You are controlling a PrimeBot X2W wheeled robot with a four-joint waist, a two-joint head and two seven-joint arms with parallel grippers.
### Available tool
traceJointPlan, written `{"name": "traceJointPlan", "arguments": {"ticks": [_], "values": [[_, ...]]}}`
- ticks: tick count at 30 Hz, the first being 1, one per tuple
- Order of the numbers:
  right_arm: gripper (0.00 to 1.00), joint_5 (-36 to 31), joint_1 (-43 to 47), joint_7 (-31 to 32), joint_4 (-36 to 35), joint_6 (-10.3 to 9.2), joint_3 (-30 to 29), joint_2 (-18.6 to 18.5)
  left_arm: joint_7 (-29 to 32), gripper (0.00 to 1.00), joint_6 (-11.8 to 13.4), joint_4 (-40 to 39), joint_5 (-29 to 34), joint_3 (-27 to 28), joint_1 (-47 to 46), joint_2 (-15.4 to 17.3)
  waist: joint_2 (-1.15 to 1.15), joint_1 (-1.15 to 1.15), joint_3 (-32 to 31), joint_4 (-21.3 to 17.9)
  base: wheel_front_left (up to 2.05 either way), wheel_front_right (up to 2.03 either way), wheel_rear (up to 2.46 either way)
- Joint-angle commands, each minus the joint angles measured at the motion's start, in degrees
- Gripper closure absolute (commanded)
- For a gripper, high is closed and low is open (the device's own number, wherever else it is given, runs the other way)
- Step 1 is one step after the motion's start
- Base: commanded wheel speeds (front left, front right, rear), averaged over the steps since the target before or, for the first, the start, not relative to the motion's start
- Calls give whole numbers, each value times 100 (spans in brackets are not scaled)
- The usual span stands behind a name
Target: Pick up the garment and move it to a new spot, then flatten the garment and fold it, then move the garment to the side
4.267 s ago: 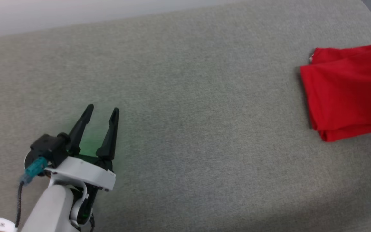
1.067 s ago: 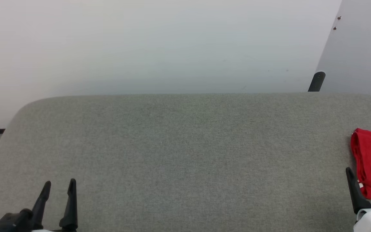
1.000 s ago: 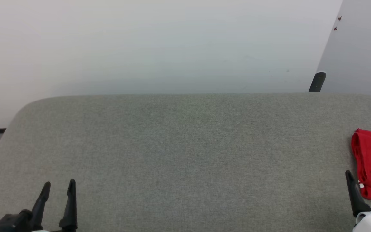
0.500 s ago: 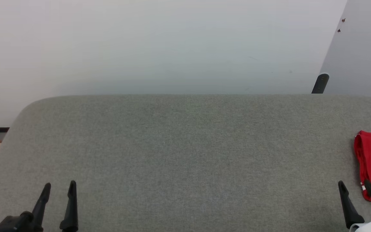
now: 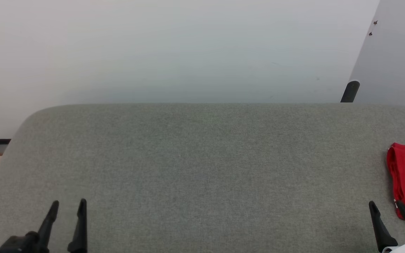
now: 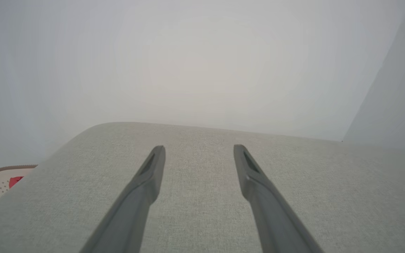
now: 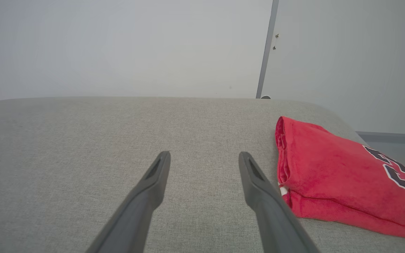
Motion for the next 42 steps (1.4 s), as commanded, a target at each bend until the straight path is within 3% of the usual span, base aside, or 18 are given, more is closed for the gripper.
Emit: {"name": "traceJointPlan", "arguments": {"ticks": [1, 7, 42], "values": [[100, 9, -2, -38, 35, -1, 15, -29, 0, 100, 0, -13, 23, 48, 3, -7, 0, 0, -3, 4, 0, 0, 0], [100, 40, 67, -27, 268, 0, 41, 128, 15, 100, 1, 205, -11, 19, 101, -177, 0, 0, -2, 4, 0, 0, 0], [100, 3131, -414, 359, 393, -2, -141, 600, 909, 100, -4, 362, -2921, 157, -444, -622, 0, 0, 131, -55, 0, 0, 0]]}}
